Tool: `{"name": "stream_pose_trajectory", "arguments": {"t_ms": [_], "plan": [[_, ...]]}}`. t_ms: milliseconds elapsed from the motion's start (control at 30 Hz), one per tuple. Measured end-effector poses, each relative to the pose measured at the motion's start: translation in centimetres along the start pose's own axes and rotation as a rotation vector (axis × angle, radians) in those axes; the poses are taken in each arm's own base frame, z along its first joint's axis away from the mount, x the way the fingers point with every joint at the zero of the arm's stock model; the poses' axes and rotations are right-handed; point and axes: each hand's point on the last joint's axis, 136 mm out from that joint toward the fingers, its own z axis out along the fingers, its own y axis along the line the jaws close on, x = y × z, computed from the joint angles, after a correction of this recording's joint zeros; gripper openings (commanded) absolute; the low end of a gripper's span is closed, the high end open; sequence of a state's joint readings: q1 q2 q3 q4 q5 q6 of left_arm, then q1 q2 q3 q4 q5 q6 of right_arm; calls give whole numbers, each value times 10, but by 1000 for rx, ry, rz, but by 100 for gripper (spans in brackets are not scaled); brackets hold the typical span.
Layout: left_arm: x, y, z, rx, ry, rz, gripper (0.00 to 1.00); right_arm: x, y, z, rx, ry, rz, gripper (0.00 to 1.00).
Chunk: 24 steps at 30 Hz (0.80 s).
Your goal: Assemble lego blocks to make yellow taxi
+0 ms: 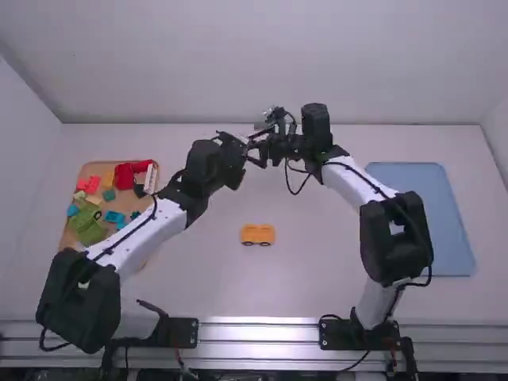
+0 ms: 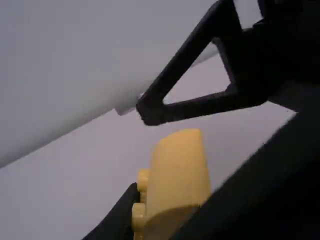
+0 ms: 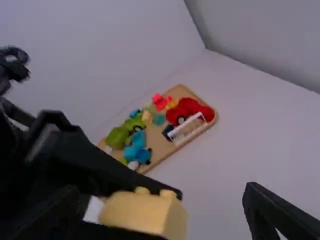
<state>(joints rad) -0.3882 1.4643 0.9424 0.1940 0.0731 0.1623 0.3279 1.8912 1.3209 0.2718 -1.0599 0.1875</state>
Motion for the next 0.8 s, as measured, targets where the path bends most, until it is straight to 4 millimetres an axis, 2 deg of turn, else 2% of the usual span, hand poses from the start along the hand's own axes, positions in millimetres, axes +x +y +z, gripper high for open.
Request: {"name": "stream_pose_trajectory", "arguments": {"t_ms": [300, 433, 467, 633, 800], "plan": [[-10, 1, 3, -1, -47, -63, 2, -3, -4, 1, 26, -13, 33, 63], [-11, 1, 3, -2, -52, -69, 3, -4, -5, 1, 30, -15, 34, 59], [-11, 1, 3, -2, -52, -70, 3, -4, -5, 1, 31, -14, 34, 55], [-10, 2, 3, -8, -49, -74, 6, -3, -3, 5, 36, -12, 33, 51], [-7, 3, 4, -13, -47, -75, 9, -2, -2, 8, 40, -9, 30, 42]]}}
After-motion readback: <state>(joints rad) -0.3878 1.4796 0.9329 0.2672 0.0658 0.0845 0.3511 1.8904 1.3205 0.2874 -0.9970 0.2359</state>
